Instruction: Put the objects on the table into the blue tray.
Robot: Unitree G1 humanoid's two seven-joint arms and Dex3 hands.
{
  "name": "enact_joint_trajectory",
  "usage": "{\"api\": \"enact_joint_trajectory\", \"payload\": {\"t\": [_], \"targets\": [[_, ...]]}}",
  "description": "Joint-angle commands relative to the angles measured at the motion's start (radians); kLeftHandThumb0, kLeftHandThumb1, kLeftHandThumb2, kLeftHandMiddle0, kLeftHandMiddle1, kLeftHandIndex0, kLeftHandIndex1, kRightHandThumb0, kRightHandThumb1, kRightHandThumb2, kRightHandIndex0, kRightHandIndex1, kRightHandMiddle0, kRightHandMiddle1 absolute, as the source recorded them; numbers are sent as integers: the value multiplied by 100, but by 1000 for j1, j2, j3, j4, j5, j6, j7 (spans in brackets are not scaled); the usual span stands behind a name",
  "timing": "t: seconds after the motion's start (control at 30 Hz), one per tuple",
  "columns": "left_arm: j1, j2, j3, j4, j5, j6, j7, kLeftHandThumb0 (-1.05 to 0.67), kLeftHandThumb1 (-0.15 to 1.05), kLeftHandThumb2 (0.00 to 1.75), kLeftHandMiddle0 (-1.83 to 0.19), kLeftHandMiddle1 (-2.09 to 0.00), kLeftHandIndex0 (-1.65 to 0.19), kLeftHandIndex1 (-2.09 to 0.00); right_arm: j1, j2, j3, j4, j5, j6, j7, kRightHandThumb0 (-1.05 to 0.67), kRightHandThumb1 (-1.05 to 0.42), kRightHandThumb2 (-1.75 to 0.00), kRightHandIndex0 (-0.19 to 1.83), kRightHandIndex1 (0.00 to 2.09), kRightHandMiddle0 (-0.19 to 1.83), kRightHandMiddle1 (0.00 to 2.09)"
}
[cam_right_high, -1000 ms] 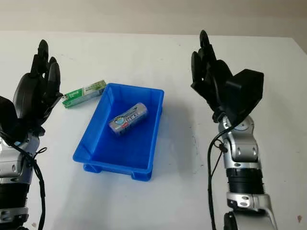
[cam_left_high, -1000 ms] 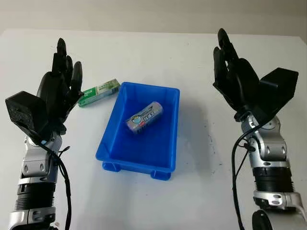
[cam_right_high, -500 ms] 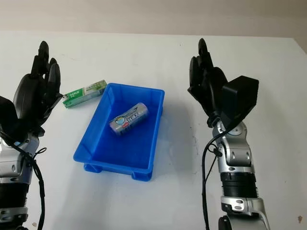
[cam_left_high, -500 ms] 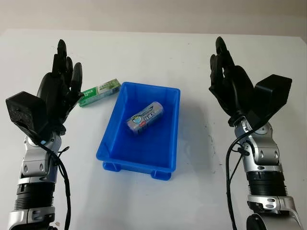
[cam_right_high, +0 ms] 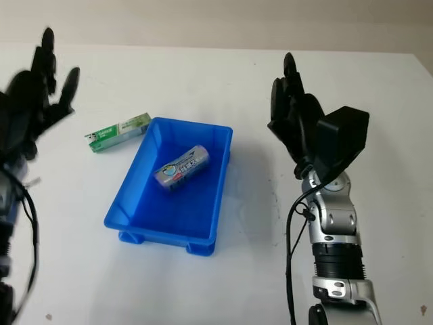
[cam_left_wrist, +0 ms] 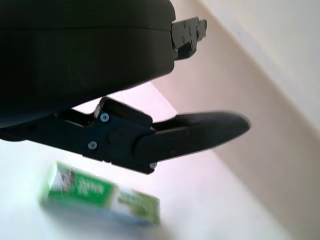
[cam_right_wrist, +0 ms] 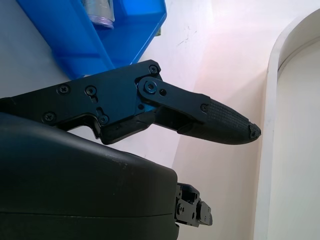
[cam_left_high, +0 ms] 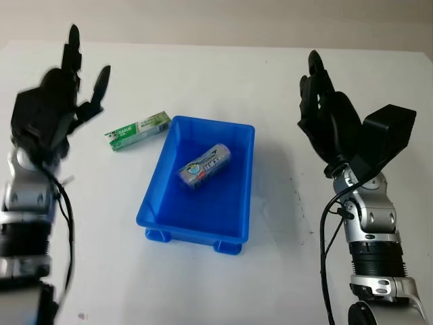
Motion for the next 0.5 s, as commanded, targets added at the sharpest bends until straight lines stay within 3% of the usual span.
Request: {"api": "enact_joint_trajectory", "payload": {"t": [0.0,0.13,0.33,0.47], "targets": [[-63,24,-44,47,43,32,-20,-73,105,37,19,-1,19,-1,-8,-10,-5,-16,0,-3,3,-76,-105,-79,-19,0,-19,0],[-133,35,-125,130,142,70,-24,-69,105,21,12,-5,18,-2,-10,-9,-10,-12,6,-9,7,-76,-105,-79,-19,0,-19,0],[-259,8,-231,422,210,-69,-46,-69,102,7,11,-4,9,-6,-11,-14,-14,-13,12,2,13,-75,-105,-79,-19,0,-19,0],[-329,-31,-278,570,235,-98,-47,-66,99,5,9,-5,8,-6,-12,-13,-19,-8,17,-5,19,-75,-105,-78,-19,0,-19,0]]}}
